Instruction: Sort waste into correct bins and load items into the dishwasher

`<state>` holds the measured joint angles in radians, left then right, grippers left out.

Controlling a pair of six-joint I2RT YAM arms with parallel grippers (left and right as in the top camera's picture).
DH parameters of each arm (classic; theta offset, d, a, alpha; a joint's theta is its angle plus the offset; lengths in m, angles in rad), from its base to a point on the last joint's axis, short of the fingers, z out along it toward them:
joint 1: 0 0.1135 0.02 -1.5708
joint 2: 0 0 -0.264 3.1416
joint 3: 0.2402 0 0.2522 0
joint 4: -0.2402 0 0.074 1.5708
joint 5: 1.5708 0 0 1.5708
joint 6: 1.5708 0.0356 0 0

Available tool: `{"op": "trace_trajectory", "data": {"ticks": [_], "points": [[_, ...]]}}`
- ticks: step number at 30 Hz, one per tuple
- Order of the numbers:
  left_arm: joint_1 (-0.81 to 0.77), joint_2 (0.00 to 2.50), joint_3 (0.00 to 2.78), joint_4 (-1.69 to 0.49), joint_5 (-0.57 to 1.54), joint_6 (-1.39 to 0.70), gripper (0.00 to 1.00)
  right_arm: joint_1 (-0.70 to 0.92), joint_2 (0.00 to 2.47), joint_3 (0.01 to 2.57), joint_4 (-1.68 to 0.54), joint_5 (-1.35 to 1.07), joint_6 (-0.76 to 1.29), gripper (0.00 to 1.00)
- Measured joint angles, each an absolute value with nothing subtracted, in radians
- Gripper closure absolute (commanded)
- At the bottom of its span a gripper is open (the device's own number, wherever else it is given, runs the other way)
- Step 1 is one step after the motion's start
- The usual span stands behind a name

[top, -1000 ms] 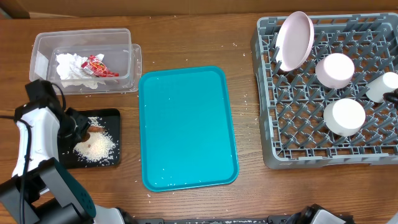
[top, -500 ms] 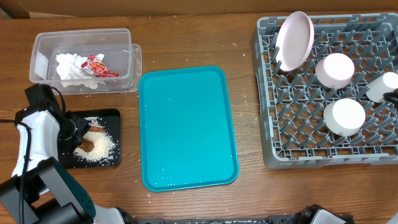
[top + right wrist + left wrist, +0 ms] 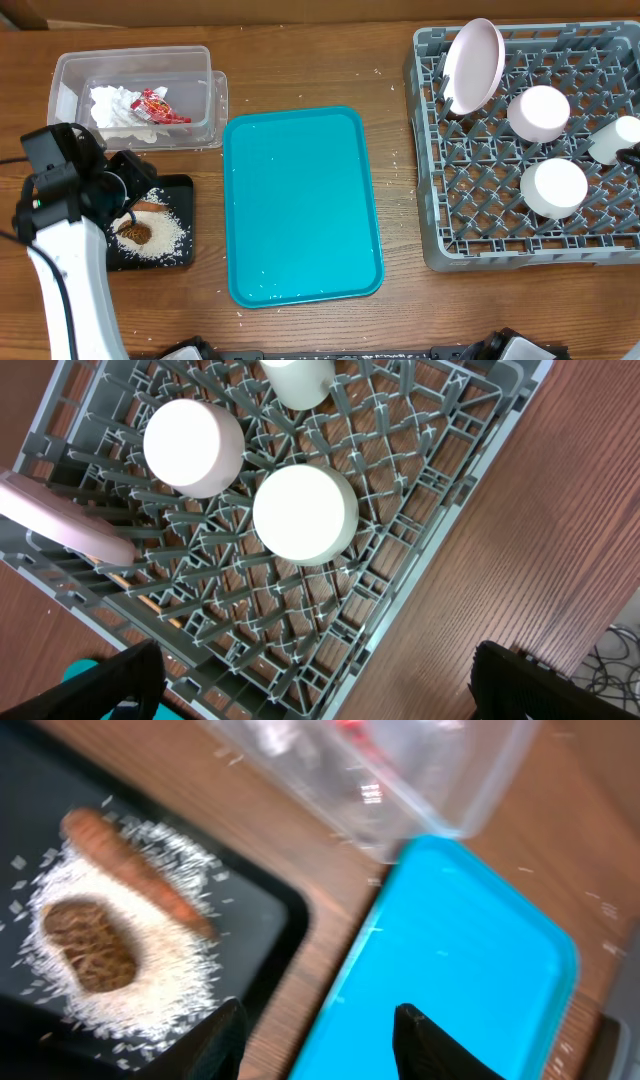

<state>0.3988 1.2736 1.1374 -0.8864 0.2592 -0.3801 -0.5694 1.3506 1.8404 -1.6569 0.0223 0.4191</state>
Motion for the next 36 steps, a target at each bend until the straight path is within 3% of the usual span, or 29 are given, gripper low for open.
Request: {"op": "trace_trajectory", "data": {"ticks": [10, 11, 13, 20, 29, 36], "points": [[0.086, 1.185, 1.14, -0.914, 0.274, -0.321, 0.55, -0.57, 1.351, 1.84, -1.657, 0.022, 0.419, 0.0], [0.04, 1.185, 1.14, -0.914, 0.274, -0.318, 0.5, -0.569, 1.351, 1.84, -1.657, 0.022, 0.419, 0.0], [-0.035, 1.185, 1.14, -0.908, 0.276, -0.316, 0.0, -0.57, 1.351, 1.84, -1.657, 0.022, 0.419, 0.0], [-0.164, 1.185, 1.14, -0.931, 0.278, -0.314, 0.0, -0.57, 1.351, 1.84, -1.657, 0.022, 0.419, 0.0], [-0.167, 1.185, 1.14, -0.966, 0.278, -0.314, 0.0, -0.57, 1.351, 1.84, -1.657, 0.022, 0.419, 0.0], [-0.167, 1.186, 1.14, -1.121, 0.257, -0.303, 0.0, -0.57, 1.351, 1.84, -1.657, 0.022, 0.419, 0.0]]}}
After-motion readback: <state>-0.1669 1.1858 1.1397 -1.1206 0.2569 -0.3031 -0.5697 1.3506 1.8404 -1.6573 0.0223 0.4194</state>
